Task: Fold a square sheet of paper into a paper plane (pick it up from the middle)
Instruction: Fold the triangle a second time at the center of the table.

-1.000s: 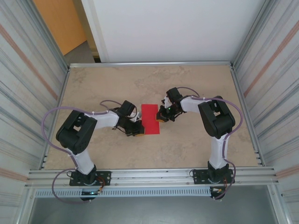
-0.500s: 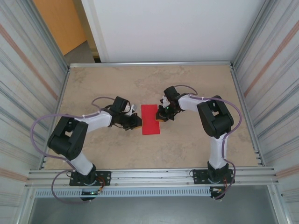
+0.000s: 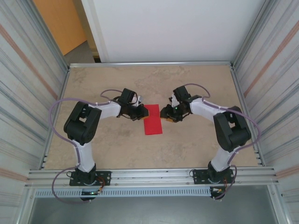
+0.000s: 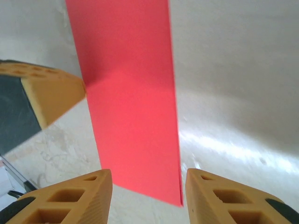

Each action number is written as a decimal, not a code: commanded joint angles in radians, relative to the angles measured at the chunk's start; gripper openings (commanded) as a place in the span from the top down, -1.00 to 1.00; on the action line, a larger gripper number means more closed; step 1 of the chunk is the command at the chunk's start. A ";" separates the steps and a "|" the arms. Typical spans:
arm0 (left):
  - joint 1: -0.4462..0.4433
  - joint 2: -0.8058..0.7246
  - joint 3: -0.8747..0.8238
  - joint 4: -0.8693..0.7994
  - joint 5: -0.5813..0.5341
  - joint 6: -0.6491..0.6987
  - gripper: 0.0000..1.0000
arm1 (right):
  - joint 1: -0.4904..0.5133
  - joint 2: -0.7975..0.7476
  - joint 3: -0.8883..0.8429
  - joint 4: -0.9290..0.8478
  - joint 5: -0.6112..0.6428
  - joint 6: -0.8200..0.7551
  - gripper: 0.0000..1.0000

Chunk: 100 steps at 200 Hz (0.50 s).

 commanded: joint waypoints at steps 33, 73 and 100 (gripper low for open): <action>0.003 0.057 0.057 -0.084 -0.057 -0.021 0.74 | 0.026 -0.093 -0.185 0.120 -0.033 0.185 0.10; 0.005 0.086 0.054 -0.102 -0.068 -0.040 0.73 | 0.058 -0.061 -0.210 0.161 -0.061 0.214 0.16; 0.005 0.095 0.055 -0.138 -0.086 -0.045 0.73 | 0.068 -0.043 -0.215 0.187 -0.078 0.225 0.21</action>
